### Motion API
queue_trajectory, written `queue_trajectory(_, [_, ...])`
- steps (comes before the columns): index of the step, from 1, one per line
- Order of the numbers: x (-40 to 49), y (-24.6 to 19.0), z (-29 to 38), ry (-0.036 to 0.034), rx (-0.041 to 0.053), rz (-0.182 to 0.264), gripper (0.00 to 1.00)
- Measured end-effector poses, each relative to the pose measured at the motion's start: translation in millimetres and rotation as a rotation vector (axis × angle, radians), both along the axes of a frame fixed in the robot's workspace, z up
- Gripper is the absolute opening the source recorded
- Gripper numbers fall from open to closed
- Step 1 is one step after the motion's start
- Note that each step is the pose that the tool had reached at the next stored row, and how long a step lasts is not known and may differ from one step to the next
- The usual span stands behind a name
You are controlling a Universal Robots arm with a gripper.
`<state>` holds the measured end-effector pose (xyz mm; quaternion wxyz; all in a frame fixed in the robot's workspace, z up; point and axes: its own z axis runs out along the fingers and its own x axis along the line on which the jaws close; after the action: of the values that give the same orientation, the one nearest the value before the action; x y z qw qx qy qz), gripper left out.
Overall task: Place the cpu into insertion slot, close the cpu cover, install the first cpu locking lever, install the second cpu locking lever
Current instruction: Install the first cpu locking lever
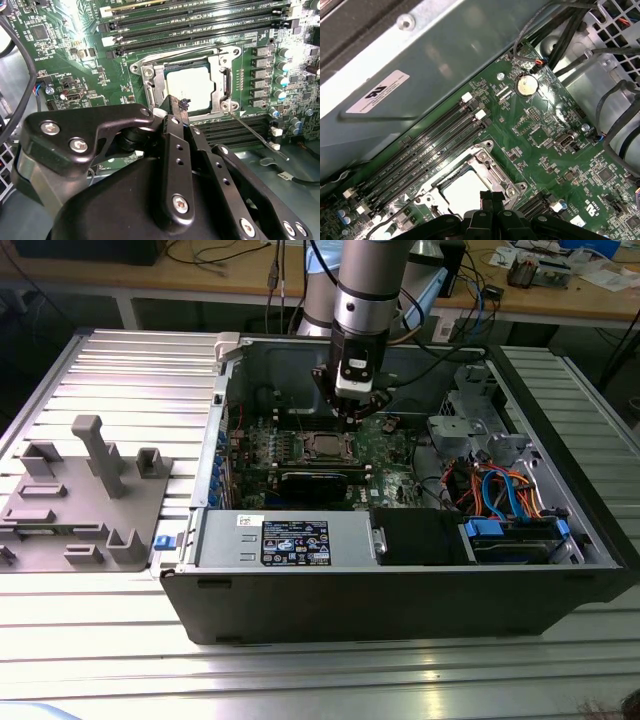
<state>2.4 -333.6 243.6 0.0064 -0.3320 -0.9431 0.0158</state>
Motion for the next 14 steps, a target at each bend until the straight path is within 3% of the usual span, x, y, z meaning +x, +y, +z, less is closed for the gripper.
queue_trajectory(14, [0.0,0.0,0.0,0.0,-0.0006,0.029,0.11])
